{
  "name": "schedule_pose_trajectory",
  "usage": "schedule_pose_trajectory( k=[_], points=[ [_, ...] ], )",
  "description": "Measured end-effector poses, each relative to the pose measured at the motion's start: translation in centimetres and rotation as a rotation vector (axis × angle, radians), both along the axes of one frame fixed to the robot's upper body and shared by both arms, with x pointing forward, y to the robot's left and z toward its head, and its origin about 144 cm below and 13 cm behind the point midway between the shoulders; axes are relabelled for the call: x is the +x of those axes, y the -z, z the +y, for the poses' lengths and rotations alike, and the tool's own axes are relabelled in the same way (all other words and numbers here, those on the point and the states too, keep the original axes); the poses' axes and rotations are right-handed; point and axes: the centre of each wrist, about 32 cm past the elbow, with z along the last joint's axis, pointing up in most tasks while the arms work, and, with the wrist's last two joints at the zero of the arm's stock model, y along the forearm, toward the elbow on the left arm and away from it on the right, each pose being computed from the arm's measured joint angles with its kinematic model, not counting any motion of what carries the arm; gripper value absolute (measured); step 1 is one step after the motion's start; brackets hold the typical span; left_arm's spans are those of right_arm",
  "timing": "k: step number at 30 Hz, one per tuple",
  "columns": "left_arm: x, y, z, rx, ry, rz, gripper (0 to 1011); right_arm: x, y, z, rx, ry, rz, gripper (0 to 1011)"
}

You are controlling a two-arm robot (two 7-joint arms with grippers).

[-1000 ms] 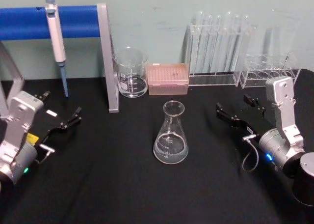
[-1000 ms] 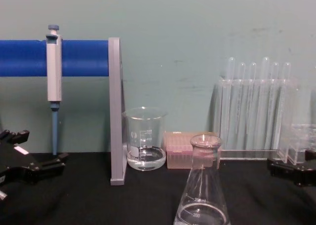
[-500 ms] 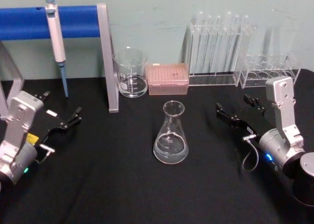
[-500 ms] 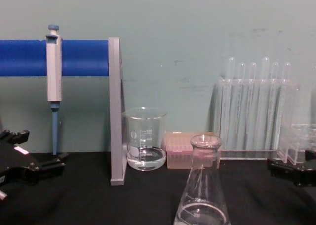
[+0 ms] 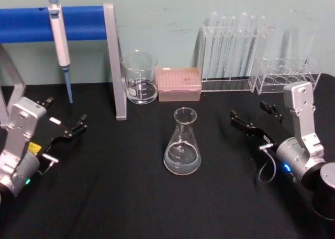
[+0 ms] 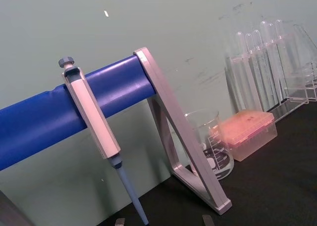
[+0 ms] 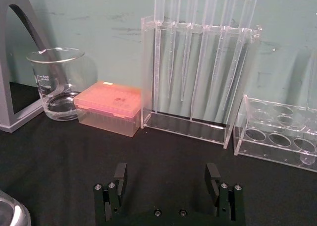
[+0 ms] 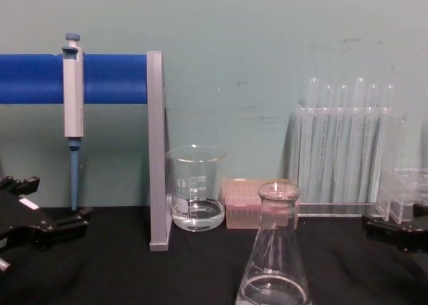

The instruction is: Grasp the erlenmeyer flask with one hand, shake it three times, then place it back.

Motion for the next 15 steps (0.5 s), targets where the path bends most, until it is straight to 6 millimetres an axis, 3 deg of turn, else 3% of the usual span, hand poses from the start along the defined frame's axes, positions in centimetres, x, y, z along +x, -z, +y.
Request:
schedule_pose_trajectory(
  k=[15],
  points=[
    [0.0, 0.0, 0.0, 0.0, 0.0, 0.0, 1001, 0.0, 0.0, 0.0, 0.0, 0.0, 0.0, 1003]
  ],
)
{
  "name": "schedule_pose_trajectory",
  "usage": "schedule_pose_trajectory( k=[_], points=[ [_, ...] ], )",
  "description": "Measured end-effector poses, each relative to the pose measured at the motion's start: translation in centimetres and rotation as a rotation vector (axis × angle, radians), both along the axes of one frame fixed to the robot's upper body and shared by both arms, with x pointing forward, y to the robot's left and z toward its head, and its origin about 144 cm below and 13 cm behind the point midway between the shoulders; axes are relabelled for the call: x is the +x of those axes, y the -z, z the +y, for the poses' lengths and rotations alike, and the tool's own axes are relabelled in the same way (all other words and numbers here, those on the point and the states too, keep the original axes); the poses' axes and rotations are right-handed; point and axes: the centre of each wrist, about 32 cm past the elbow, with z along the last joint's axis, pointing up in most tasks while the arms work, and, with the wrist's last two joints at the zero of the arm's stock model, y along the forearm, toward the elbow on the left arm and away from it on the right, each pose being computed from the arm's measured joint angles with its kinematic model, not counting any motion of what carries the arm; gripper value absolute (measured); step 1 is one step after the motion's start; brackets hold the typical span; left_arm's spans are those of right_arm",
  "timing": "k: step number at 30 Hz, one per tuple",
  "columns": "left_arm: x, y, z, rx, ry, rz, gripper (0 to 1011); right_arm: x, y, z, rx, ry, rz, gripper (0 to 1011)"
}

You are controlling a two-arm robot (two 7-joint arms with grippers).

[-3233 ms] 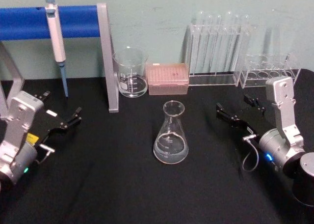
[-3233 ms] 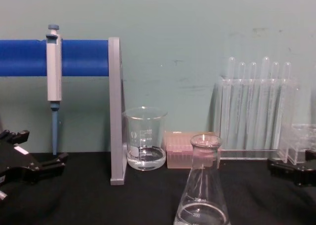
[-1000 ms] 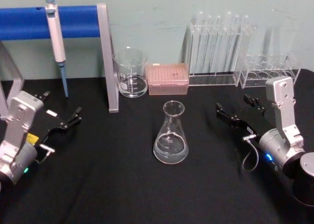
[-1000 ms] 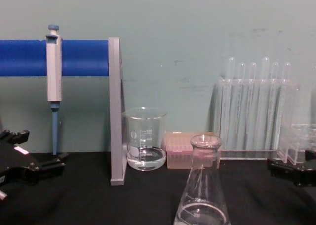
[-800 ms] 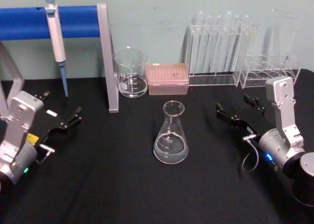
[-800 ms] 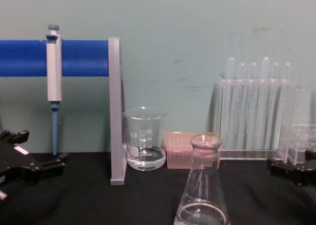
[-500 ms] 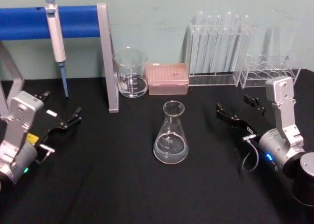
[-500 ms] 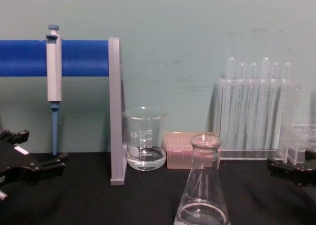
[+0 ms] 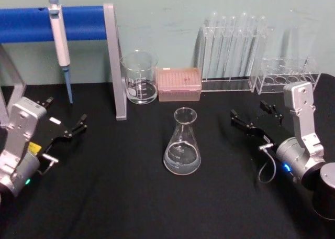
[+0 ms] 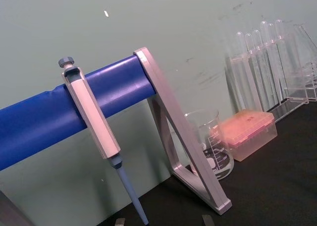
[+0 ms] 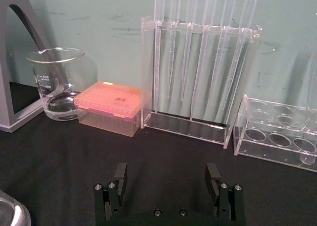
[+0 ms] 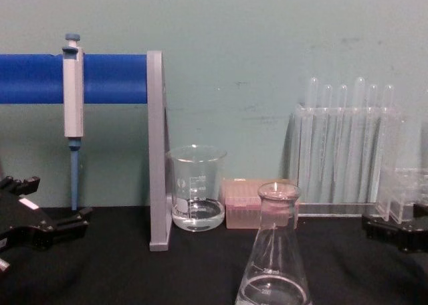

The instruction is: Grasp the erlenmeyer flask with one hand, shake it three times, then place it back.

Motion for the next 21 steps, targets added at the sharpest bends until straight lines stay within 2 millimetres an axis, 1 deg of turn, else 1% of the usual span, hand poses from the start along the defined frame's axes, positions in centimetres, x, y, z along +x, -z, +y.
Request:
schedule_pose_trajectory(
  k=[21],
  points=[
    [0.0, 0.0, 0.0, 0.0, 0.0, 0.0, 1001, 0.0, 0.0, 0.0, 0.0, 0.0, 0.0, 1002]
  ],
)
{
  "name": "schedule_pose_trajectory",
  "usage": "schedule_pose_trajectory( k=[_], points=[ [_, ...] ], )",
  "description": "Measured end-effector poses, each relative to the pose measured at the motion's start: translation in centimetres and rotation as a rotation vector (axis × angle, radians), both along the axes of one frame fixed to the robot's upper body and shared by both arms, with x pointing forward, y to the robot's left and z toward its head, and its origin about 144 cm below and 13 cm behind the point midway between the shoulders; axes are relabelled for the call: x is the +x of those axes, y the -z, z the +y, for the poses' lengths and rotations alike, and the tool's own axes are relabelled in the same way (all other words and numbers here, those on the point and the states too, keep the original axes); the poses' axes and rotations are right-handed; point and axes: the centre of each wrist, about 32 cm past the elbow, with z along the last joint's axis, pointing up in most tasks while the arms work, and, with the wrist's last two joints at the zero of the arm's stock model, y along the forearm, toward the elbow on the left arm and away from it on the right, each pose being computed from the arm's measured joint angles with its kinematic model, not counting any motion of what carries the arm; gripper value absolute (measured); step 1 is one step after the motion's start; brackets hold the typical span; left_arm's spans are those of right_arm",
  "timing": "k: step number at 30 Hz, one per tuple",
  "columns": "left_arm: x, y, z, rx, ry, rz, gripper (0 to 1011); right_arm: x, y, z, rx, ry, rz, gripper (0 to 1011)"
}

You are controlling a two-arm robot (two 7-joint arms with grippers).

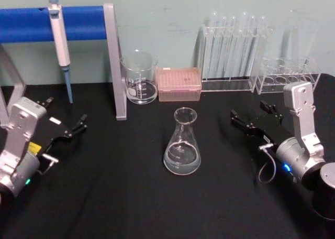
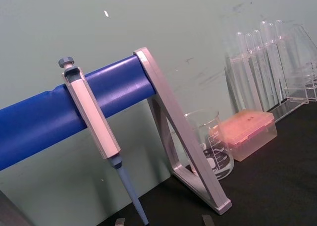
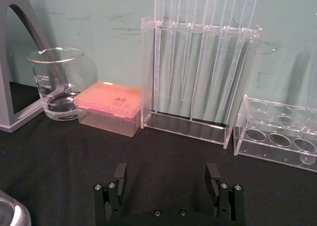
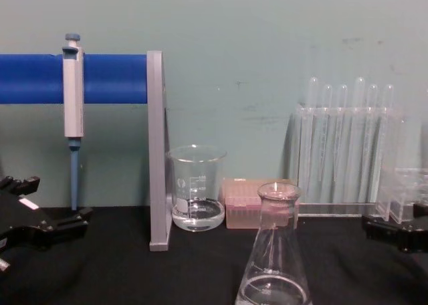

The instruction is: Grasp the erlenmeyer flask with one hand, shake it three times, then place it back.

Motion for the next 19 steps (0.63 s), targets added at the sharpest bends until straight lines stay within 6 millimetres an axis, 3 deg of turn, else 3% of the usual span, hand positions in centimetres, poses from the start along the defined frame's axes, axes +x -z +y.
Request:
schedule_pose_trajectory(
  k=[19],
  points=[
    [0.0, 0.0, 0.0, 0.0, 0.0, 0.0, 1001, 0.0, 0.0, 0.0, 0.0, 0.0, 0.0, 1002]
  ],
)
